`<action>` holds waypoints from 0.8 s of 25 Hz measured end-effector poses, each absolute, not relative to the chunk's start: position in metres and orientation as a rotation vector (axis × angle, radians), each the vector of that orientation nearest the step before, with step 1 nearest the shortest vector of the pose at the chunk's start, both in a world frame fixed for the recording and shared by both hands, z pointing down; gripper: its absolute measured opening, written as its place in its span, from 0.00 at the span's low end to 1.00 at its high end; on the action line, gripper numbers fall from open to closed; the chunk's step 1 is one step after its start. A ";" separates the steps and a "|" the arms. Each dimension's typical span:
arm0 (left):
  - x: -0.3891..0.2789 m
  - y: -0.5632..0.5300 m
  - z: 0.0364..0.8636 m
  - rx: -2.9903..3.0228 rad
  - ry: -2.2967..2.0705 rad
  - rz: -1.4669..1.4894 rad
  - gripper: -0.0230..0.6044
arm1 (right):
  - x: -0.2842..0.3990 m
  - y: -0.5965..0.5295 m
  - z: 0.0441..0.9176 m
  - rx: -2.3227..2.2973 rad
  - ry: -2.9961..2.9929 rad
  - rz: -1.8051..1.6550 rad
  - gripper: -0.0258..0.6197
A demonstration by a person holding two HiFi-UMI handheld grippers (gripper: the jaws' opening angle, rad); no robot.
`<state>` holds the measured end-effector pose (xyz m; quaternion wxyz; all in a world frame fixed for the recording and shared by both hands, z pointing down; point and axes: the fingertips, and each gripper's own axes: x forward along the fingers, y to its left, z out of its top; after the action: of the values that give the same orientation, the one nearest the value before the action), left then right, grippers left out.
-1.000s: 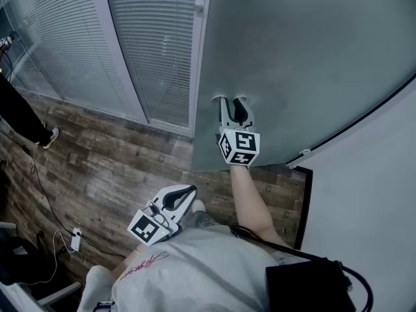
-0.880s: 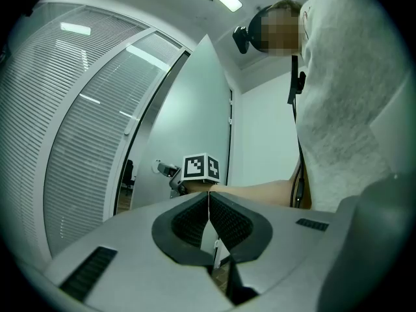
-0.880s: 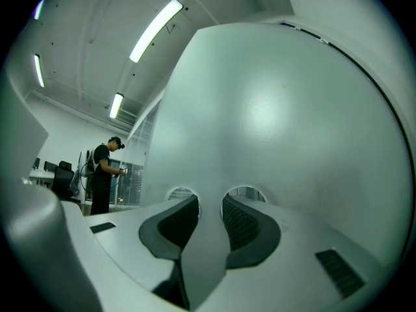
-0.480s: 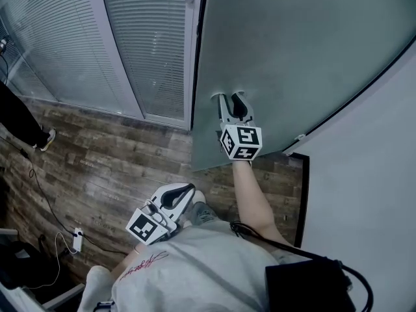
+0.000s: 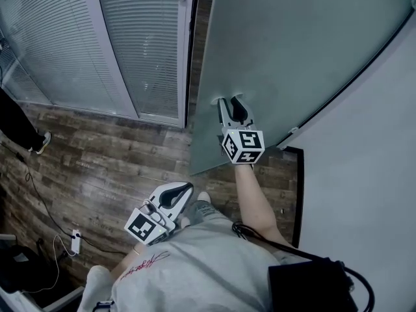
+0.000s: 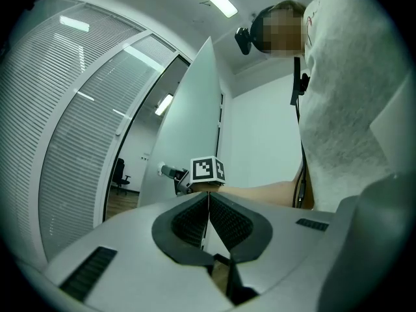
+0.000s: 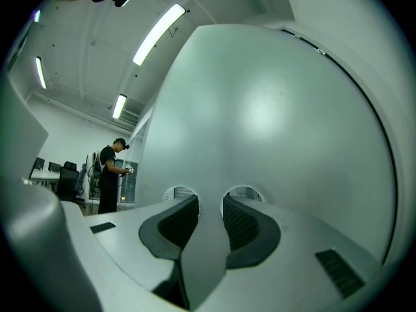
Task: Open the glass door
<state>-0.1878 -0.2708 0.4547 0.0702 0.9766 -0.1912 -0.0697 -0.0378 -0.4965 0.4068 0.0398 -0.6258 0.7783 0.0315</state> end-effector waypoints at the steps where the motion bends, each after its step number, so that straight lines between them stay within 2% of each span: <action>1: -0.187 -0.269 0.455 2.939 -0.570 -0.212 0.07 | -0.037 -0.492 0.407 -1.914 2.388 0.098 0.23; 20: -0.156 -0.234 0.442 2.998 -0.517 -0.229 0.07 | -0.023 -0.401 0.408 -1.832 2.450 0.106 0.23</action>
<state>-0.1564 -0.2341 0.4416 0.0454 0.9816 -0.1694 -0.0749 -0.0227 -0.4007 0.4084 0.0406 -0.5980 0.7997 0.0345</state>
